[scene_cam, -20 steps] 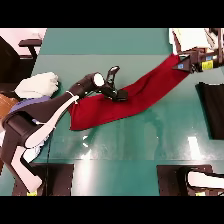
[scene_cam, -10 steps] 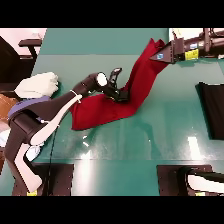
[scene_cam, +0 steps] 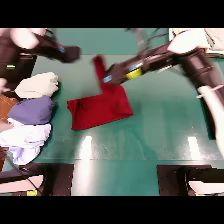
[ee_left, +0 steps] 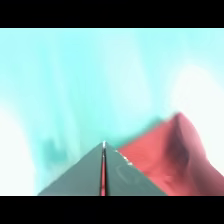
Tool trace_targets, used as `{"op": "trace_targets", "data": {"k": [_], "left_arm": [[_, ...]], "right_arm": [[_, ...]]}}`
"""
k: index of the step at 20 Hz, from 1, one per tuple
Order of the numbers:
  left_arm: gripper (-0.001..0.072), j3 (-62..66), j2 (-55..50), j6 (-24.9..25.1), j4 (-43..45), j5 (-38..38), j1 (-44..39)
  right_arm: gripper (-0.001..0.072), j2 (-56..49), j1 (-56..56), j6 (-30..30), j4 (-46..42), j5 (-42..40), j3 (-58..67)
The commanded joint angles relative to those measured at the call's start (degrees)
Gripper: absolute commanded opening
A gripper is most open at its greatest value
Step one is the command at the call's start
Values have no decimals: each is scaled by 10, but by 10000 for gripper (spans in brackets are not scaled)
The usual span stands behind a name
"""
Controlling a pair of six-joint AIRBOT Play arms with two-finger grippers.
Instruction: Fold the shirts.
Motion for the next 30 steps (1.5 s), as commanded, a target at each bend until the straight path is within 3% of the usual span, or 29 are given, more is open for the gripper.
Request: {"op": "trace_targets", "data": {"k": [1,2,4,6,10,12,14,18,24,25,28,29,30], "left_arm": [[28,1,101,1,66,-7,62],[28,1,116,1,66,-7,69],[28,1,132,1,69,-8,74],[28,1,134,1,67,-16,74],[28,0,133,1,66,-37,74],[28,0,133,1,57,-42,74],[28,-4,131,1,33,-43,74],[28,-4,113,17,11,-59,61],[28,-4,92,21,-3,-59,36],[28,-4,92,21,-2,-59,36],[27,-4,92,21,-4,-59,36],[27,-4,92,21,-7,-59,36],[27,-4,92,21,-13,-59,36]], "right_arm": [[520,-69,109,-33,-2,-61,0],[567,-83,118,-34,-5,-49,0],[499,-101,109,-34,-23,-4,0],[496,-96,76,-33,-67,16,-11],[495,-40,-54,-26,-117,14,-108],[497,-23,-134,9,-154,10,-165],[604,-30,-205,10,-151,3,-210],[602,-97,-261,9,-106,8,-217],[592,-210,-177,10,-31,12,-122],[567,-227,-157,9,-19,16,-105],[303,-268,-104,8,-5,20,-57],[131,-275,-92,3,-6,20,-42],[14,-274,-85,-10,-7,15,-35]]}}
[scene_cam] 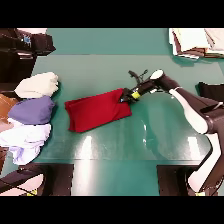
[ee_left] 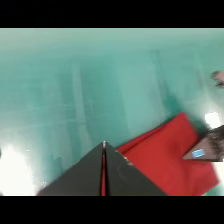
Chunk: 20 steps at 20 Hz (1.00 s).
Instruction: Fold the shirts.
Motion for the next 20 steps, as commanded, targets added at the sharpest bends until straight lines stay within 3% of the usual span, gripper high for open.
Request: {"op": "trace_targets", "data": {"k": [1,6,12,20], "left_arm": [[27,0,-1,0,-12,-1,-1],[27,0,-1,1,-7,5,-55],[27,0,-1,0,-7,46,-156],[28,0,-1,-13,-11,74,-192]], "right_arm": [[14,-19,35,-20,13,-5,42],[14,68,-52,-4,-68,-31,51],[14,209,-315,87,-197,-24,51],[14,264,-610,89,-170,-35,51]]}}
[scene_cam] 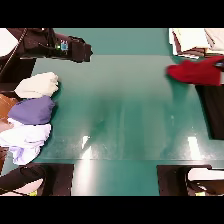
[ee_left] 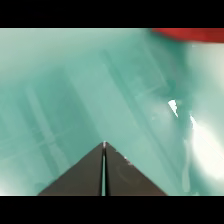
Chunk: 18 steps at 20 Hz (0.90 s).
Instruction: Fold the shirts.
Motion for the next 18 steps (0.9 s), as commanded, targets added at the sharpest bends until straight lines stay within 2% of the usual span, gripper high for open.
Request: {"op": "trace_targets", "data": {"k": [1,5,8,12,18], "left_arm": [[28,0,0,-14,-2,8,-8],[28,0,0,-16,-2,8,-8],[28,0,0,-16,-2,8,-8],[28,0,0,-15,-2,6,-8],[28,0,0,-11,1,-8,-8]], "right_arm": [[14,8,-100,2,24,-21,1],[14,8,-115,-11,38,-80,17],[14,8,-107,-11,37,-79,72],[14,9,-107,-10,2,-13,141],[14,9,-107,-8,-74,108,146]]}}
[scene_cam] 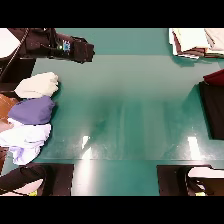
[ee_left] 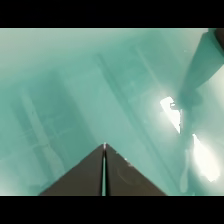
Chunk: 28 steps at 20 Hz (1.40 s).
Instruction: Fold the shirts.
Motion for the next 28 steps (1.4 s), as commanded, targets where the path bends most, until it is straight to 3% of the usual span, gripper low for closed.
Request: {"op": "trace_targets", "data": {"k": [1,9,10,11,12,14,18,21,25,26,28], "left_arm": [[28,0,0,4,1,-7,0],[28,0,0,19,2,-7,0],[28,0,0,19,2,-7,0],[28,0,0,19,2,-7,0],[28,0,0,20,2,-7,0],[28,0,0,26,2,-6,0],[29,0,0,25,1,-4,0],[29,0,0,25,1,0,0],[29,0,0,25,1,0,0],[29,0,0,25,1,3,0],[29,0,0,25,0,14,0]], "right_arm": [[14,0,-2,4,-45,80,7],[30,6,-31,73,-171,207,-22],[182,13,-39,73,-171,210,-44],[485,19,-49,73,-171,212,-69],[635,26,-60,73,-170,212,-92],[633,42,-78,73,-157,205,-122],[626,91,-77,61,-39,155,-145],[626,126,-19,61,44,127,-145],[625,155,124,61,58,90,-144],[604,158,165,61,58,82,-144],[430,160,242,46,58,70,-144]]}}
